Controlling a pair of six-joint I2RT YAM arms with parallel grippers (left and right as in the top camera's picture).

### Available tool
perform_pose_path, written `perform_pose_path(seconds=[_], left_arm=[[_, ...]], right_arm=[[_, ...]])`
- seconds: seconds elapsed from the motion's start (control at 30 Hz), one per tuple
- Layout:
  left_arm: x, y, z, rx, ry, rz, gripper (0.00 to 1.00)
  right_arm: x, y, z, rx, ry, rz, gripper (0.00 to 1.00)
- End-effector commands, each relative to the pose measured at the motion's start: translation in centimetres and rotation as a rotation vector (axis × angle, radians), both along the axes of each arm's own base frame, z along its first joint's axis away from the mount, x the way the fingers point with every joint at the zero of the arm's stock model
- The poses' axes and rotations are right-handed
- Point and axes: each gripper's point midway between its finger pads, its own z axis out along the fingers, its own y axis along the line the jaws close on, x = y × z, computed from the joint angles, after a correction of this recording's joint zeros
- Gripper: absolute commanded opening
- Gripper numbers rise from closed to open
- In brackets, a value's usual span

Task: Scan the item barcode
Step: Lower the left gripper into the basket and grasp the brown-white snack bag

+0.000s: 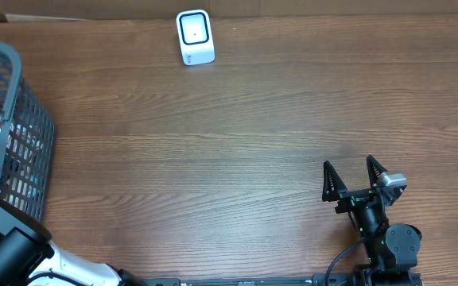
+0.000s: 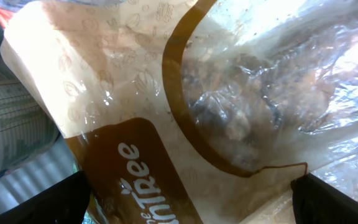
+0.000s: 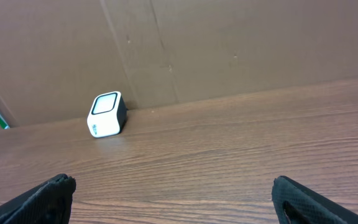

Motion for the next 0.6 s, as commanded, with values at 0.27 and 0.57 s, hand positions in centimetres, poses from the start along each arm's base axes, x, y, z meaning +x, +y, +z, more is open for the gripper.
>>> perform_pose_path(seconds=[0.27, 0.57], left_arm=[[-0.5, -1.3, -4.8, -0.113, 0.056, 0.003, 0.5], [-0.3, -1.1, -3.5, -0.116, 0.059, 0.002, 0.04]], right_arm=[[0.1, -0.1, -0.4, 0.01, 0.009, -0.009, 1.0], [0.1, -0.1, -0.4, 0.01, 0.009, -0.009, 1.0]])
